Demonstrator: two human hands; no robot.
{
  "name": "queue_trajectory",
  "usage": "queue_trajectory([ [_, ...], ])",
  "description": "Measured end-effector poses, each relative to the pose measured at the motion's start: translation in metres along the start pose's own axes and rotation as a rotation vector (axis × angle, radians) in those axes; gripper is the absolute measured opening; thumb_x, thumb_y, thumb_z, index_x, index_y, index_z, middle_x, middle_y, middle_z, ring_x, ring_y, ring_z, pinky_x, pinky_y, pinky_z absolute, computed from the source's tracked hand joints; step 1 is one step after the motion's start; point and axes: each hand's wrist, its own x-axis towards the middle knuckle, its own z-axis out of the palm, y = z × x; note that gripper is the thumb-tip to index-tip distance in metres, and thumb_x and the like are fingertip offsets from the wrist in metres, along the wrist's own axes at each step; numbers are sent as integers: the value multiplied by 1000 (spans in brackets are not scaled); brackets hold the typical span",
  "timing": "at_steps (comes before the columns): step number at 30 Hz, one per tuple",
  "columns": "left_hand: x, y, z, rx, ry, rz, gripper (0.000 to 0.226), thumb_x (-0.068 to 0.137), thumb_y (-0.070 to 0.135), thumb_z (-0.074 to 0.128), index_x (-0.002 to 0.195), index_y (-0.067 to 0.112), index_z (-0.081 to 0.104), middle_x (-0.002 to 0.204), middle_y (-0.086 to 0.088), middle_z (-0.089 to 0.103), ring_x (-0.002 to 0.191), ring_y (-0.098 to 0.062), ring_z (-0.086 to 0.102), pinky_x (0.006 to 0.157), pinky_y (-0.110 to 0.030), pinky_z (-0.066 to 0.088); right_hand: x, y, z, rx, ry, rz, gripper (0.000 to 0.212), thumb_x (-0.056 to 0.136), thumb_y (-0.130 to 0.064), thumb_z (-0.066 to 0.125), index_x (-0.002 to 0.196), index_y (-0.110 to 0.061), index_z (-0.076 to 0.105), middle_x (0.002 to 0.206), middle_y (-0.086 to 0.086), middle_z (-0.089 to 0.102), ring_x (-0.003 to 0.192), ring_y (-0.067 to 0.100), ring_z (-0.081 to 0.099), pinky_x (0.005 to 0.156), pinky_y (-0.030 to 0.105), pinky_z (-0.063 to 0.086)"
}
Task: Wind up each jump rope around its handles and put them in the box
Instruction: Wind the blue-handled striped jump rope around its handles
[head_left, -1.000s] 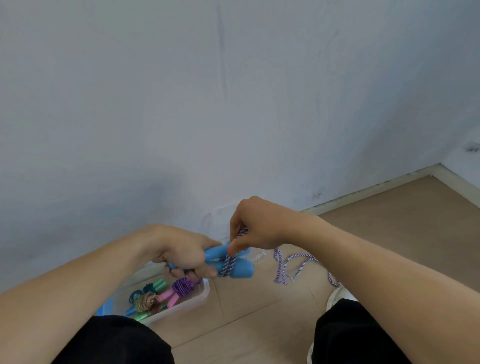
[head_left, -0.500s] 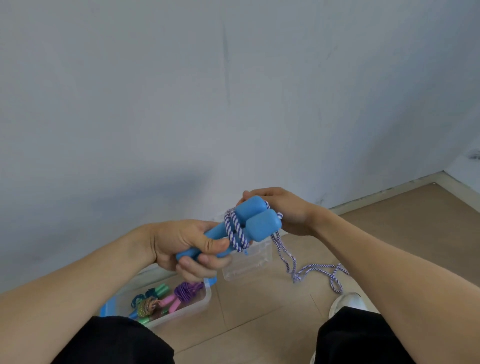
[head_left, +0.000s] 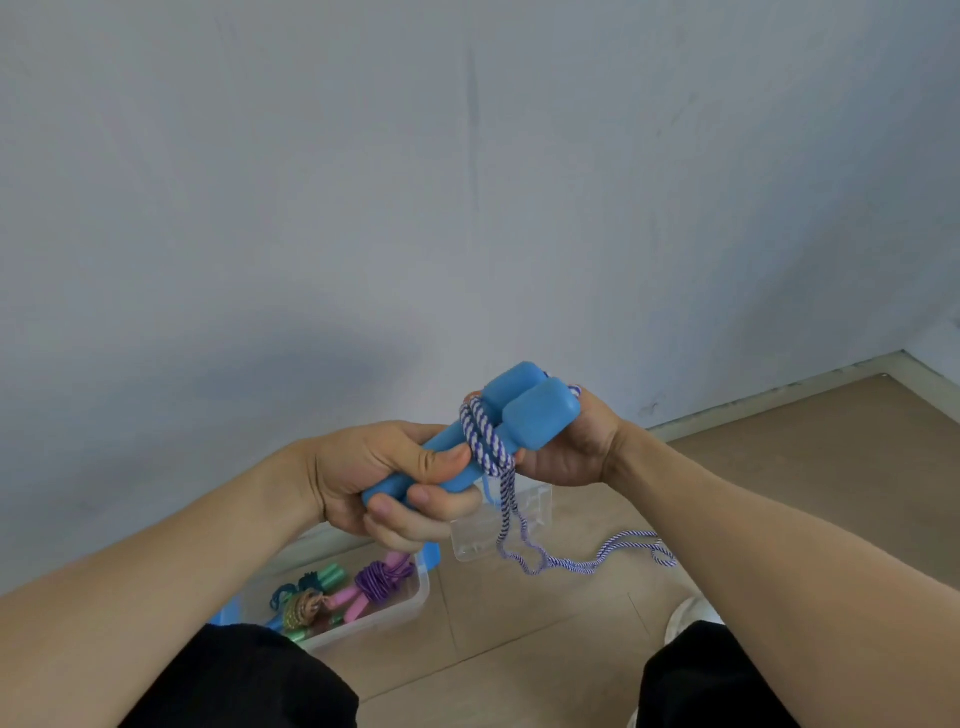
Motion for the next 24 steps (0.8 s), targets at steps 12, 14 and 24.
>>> queue_trajectory([
  [12, -23, 0, -16, 89, 358, 57, 22, 90, 28, 71, 95, 16, 54, 64, -2, 41, 39, -5, 38, 37, -16, 29, 34, 24, 12, -433, 397, -196, 10, 81, -2, 56, 75, -8, 52, 66, 8, 41, 60, 14, 34, 52, 25, 31],
  [14, -29, 0, -19, 149, 480, 67, 28, 87, 30, 74, 97, 16, 51, 65, -3, 40, 39, -6, 34, 37, -17, 28, 40, 29, 18, -521, 464, -188, 28, 91, 4, 43, 68, -13, 43, 57, 1, 34, 49, 9, 26, 48, 24, 26],
  [24, -28, -7, -35, 280, 1020, 16, 14, 100, 26, 56, 110, 19, 50, 62, 0, 42, 41, -9, 26, 39, -19, 22, 63, 49, 23, -910, 731, -95, 34, 96, -2, 45, 64, -12, 53, 46, -13, 47, 46, 7, 39, 43, 15, 31],
])
